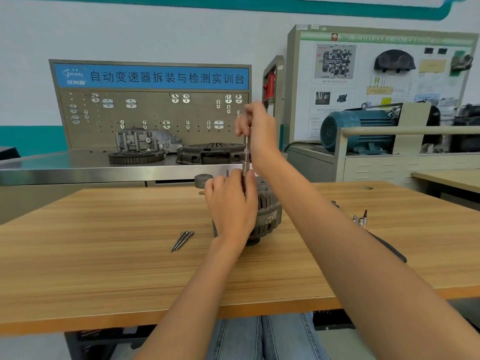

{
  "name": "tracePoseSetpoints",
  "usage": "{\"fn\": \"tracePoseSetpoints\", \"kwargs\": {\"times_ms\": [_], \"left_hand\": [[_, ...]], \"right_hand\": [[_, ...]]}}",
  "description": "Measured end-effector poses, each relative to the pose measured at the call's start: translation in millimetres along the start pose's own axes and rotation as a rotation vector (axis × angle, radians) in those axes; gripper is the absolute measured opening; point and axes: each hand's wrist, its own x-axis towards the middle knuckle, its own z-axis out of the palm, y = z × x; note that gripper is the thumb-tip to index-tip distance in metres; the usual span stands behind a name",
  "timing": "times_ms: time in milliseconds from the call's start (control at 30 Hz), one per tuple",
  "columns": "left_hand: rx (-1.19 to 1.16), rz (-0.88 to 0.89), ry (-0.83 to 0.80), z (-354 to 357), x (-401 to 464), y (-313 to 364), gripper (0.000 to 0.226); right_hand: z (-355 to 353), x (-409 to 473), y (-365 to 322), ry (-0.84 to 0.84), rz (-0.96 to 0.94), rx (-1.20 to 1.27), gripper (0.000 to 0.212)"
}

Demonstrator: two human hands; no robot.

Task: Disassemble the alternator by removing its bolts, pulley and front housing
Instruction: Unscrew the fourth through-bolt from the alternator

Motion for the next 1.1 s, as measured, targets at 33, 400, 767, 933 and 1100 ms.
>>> {"fn": "tracePoseSetpoints", "kwargs": {"times_ms": [33,400,767,933,1100], "left_hand": [[0.014,0.008,-0.005,0,0,0,0.032],[0.073,0.033,0.017,-2,0,-2,0.025],[-0.029,0.008,0.001,0,-1,-2,0.027],[-0.039,-0.004,0.045,0,0,-6,0.019],[0.024,0.027,0.016,-1,1,-4,0.030]], "right_hand": [[-5,3,-1,-0.051,0.072,0.154,0.056],[5,-22,31,0.347,-0.491,-1.373,0.018],[-9,9,-2,-0.125,0.137,0.305,0.060],[9,-10,13,0.045,-0.204,-0.352,0.034],[8,-20,33,0.301,-0.521,-1.403,0.021]]}}
